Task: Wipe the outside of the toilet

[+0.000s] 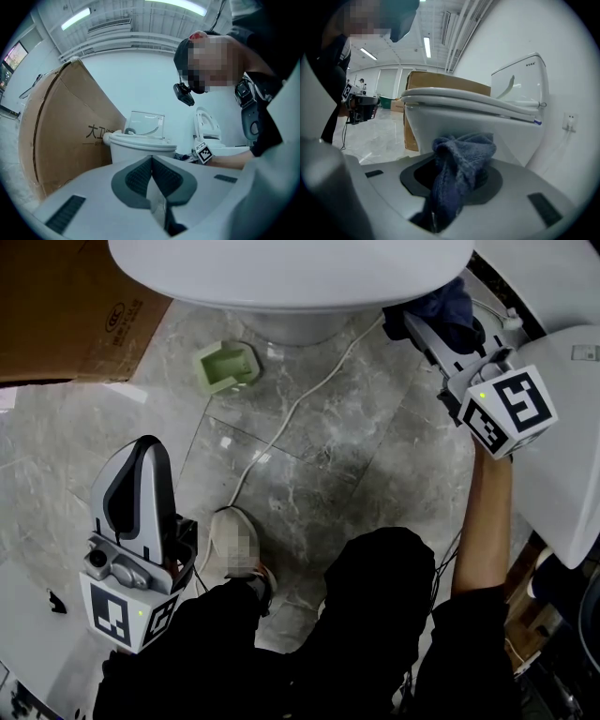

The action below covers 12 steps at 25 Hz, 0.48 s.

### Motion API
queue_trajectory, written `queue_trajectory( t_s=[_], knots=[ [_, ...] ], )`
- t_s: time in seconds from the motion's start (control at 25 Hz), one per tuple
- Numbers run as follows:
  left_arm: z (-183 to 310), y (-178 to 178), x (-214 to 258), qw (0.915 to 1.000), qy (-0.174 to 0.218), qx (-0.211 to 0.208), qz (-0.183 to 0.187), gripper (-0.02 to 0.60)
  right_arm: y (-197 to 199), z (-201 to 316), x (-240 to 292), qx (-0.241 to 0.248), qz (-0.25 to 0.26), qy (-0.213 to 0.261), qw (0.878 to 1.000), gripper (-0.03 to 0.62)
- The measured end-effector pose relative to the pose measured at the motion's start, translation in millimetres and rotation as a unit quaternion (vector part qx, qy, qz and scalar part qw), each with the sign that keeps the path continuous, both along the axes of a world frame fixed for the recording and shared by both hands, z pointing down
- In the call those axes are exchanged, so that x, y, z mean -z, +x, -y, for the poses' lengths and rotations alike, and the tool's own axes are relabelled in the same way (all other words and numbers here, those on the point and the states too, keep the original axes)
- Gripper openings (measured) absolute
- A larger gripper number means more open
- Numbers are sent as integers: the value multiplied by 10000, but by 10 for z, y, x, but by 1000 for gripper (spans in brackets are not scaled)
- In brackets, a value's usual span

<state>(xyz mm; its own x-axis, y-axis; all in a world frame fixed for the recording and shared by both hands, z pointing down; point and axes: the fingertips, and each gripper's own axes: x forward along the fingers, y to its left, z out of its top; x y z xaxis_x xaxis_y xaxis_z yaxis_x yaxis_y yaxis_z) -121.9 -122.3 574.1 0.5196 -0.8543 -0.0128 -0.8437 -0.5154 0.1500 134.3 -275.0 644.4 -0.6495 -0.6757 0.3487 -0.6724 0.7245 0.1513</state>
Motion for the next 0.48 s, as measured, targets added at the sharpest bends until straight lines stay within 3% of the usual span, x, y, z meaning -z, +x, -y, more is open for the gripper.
queue_trajectory(
  t_s=[0.48],
  knots=[
    [30,-143,-72,9999,-85,85,-15,9,-4,214,-724,-80,-574,-536,9969,129]
  ],
)
